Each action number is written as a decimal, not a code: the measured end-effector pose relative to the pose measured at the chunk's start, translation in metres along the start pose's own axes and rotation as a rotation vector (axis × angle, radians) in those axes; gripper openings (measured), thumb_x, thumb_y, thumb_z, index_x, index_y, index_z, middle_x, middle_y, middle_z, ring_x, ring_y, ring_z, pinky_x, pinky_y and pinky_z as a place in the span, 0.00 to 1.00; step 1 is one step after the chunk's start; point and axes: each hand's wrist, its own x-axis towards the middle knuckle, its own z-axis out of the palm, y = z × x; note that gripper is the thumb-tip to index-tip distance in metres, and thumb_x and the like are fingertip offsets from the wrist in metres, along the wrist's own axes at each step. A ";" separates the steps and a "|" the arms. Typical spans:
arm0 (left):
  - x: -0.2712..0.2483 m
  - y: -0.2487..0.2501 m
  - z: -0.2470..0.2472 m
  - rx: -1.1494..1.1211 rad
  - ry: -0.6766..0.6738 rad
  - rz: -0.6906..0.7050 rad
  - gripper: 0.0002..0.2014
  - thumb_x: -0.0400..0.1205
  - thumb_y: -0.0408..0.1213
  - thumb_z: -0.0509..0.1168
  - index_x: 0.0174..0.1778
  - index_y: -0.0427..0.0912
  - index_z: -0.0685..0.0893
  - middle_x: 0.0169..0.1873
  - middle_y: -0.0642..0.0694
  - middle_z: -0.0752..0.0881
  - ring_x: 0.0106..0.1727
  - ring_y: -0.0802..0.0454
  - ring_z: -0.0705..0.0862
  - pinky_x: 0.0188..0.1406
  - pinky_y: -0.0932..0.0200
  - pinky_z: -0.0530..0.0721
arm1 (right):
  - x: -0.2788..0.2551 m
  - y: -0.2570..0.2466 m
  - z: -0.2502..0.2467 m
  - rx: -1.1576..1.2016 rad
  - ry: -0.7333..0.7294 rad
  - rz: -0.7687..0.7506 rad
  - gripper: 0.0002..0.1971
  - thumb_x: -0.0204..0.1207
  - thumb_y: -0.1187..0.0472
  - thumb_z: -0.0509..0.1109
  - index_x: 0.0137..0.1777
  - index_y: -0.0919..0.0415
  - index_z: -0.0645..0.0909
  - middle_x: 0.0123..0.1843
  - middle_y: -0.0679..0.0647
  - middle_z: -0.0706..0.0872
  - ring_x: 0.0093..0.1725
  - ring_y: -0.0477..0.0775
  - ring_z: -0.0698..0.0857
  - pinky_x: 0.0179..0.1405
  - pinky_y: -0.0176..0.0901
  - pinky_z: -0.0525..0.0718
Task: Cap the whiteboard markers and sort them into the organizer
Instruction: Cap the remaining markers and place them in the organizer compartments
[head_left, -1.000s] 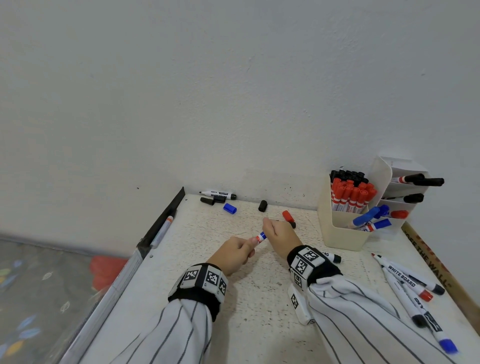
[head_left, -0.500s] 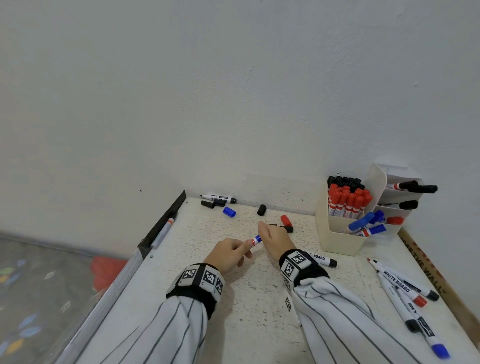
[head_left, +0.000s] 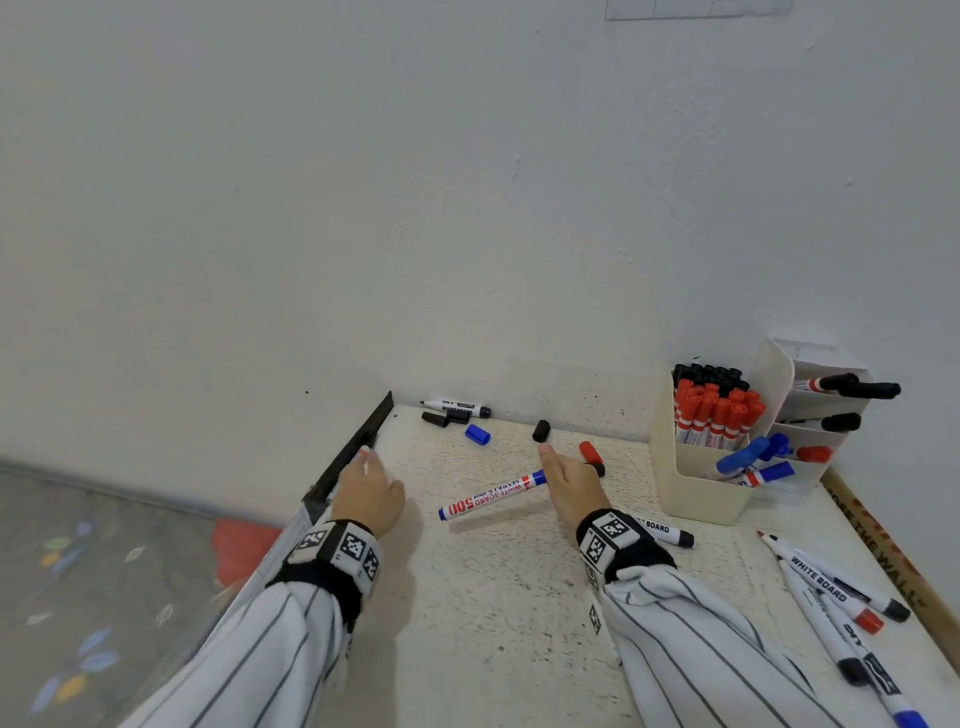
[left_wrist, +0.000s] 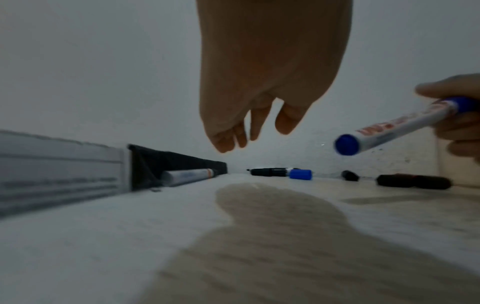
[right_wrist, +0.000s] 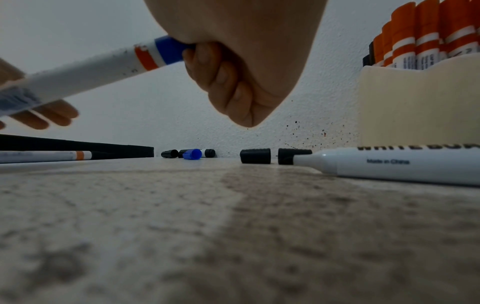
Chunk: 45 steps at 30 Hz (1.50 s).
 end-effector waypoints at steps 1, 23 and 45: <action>0.004 -0.008 -0.002 0.019 -0.016 -0.033 0.28 0.86 0.39 0.51 0.80 0.31 0.51 0.78 0.34 0.59 0.78 0.39 0.60 0.75 0.49 0.61 | 0.000 0.000 0.000 -0.005 0.000 0.001 0.24 0.85 0.49 0.50 0.26 0.57 0.62 0.25 0.50 0.62 0.25 0.48 0.62 0.27 0.40 0.59; 0.005 -0.015 -0.004 0.324 -0.064 -0.205 0.22 0.87 0.50 0.49 0.61 0.35 0.78 0.60 0.39 0.82 0.61 0.44 0.82 0.56 0.56 0.77 | 0.003 0.006 -0.004 0.021 0.052 -0.070 0.20 0.84 0.53 0.54 0.28 0.54 0.67 0.27 0.48 0.67 0.27 0.45 0.65 0.28 0.35 0.64; -0.029 0.088 0.052 -0.369 -0.105 0.011 0.15 0.81 0.40 0.62 0.61 0.37 0.78 0.57 0.37 0.84 0.54 0.45 0.82 0.53 0.56 0.79 | -0.022 0.025 -0.172 -0.109 0.627 -0.127 0.12 0.83 0.62 0.58 0.60 0.68 0.77 0.44 0.62 0.83 0.39 0.52 0.79 0.33 0.32 0.71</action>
